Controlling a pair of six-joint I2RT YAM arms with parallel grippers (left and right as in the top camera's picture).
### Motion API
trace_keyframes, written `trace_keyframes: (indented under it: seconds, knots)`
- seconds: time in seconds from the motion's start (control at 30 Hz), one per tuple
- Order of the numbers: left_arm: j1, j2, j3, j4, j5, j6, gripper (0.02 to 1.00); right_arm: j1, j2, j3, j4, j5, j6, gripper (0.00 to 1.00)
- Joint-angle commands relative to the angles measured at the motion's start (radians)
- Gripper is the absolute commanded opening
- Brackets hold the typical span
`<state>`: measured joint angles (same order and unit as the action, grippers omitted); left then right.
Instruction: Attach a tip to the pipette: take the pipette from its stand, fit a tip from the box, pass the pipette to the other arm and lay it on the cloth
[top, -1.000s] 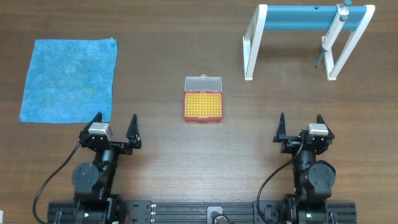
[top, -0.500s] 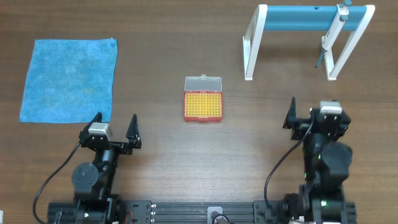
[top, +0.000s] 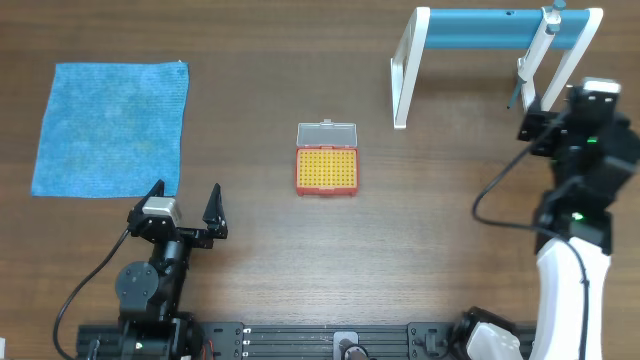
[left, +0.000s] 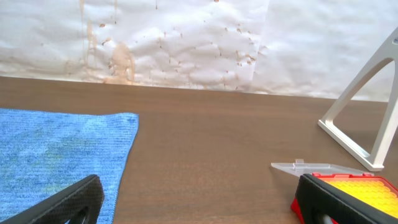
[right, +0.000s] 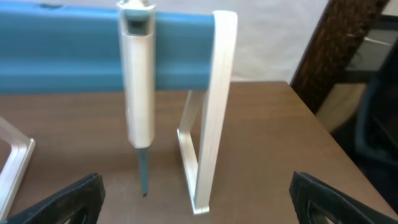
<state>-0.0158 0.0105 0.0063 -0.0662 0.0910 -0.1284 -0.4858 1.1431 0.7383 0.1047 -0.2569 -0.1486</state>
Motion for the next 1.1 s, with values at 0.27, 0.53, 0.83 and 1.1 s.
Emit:
trace_keyframes:
  seconds: [0.27,0.53,0.83,1.1]
  knots:
    - [0.003,-0.007,-0.001,-0.006,0.018,0.013,0.998,-0.044,0.311,0.019,0.326,-0.425,-0.074,0.974]
    - [0.003,-0.007,-0.001,-0.006,0.018,0.013,0.998,0.025,0.378,0.081,0.351,-0.308,-0.068,0.974]
    - [0.003,-0.007,-0.001,-0.006,0.018,0.013,0.998,0.038,0.466,0.153,0.350,-0.270,-0.010,0.976]
    - [0.003,-0.007,-0.001,-0.006,0.018,0.013,0.998,0.049,0.504,0.179,0.362,-0.270,-0.002,0.972]
